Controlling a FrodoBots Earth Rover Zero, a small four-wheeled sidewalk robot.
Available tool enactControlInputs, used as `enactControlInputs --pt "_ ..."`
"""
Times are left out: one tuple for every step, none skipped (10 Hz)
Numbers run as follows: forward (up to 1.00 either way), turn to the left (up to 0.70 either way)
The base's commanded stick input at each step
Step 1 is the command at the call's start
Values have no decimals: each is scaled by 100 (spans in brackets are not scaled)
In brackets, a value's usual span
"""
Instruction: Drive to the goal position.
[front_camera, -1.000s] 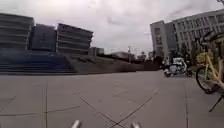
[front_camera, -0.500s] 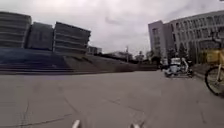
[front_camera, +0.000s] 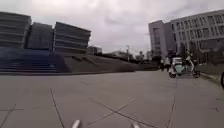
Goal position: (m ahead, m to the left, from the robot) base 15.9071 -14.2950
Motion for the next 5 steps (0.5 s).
enactControlInputs --pt "85 -34" --pt "85 -34" --pt "85 -34" --pt "85 -34" --pt "85 -34"
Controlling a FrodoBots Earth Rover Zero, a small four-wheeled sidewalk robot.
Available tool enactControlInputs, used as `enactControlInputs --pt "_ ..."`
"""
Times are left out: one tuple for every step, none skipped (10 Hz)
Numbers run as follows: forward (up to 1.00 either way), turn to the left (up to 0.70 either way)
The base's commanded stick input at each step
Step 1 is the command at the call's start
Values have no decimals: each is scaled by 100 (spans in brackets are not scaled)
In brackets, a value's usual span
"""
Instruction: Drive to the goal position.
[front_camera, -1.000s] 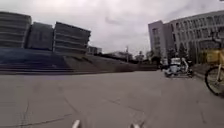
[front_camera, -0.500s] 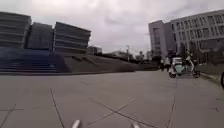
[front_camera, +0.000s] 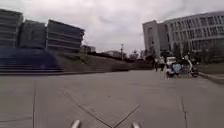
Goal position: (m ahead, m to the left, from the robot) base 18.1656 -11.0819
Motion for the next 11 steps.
enactControlInputs --pt "85 -34" --pt "85 -34" --pt "85 -34" --pt "85 -34" --pt "85 -31" --pt "85 -18" --pt "85 0" --pt "85 0" --pt "85 0" --pt "85 0" --pt "85 0"
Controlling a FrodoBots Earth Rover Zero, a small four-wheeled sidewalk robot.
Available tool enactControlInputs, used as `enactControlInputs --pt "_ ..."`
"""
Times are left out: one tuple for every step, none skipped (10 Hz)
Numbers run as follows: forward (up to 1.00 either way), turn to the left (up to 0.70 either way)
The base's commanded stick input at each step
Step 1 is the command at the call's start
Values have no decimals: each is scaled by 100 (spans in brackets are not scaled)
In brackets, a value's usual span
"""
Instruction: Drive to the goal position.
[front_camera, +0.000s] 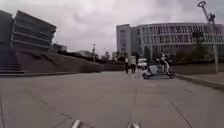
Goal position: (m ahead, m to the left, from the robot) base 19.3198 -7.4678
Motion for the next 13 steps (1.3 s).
enactControlInputs --pt "85 0" --pt "85 0" --pt "85 0" --pt "85 0" --pt "85 -2" --pt "85 -13" --pt "85 -32" --pt "85 -33" --pt "85 -34" --pt "85 -34" --pt "85 -34" --pt "85 -17" --pt "85 -6"
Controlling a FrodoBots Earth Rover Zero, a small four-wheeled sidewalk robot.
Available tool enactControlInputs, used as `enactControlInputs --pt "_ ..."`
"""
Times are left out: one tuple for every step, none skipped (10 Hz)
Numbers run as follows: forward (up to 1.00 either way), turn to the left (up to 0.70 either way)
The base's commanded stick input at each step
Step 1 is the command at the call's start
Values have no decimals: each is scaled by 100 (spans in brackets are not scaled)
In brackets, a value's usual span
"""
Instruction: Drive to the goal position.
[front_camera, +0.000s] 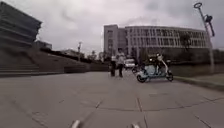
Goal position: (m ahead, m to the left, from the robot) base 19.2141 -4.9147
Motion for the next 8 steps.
enactControlInputs --pt "85 0" --pt "85 0" --pt "85 0" --pt "85 0" --pt "85 0" --pt "85 1" --pt "85 9" --pt "85 17"
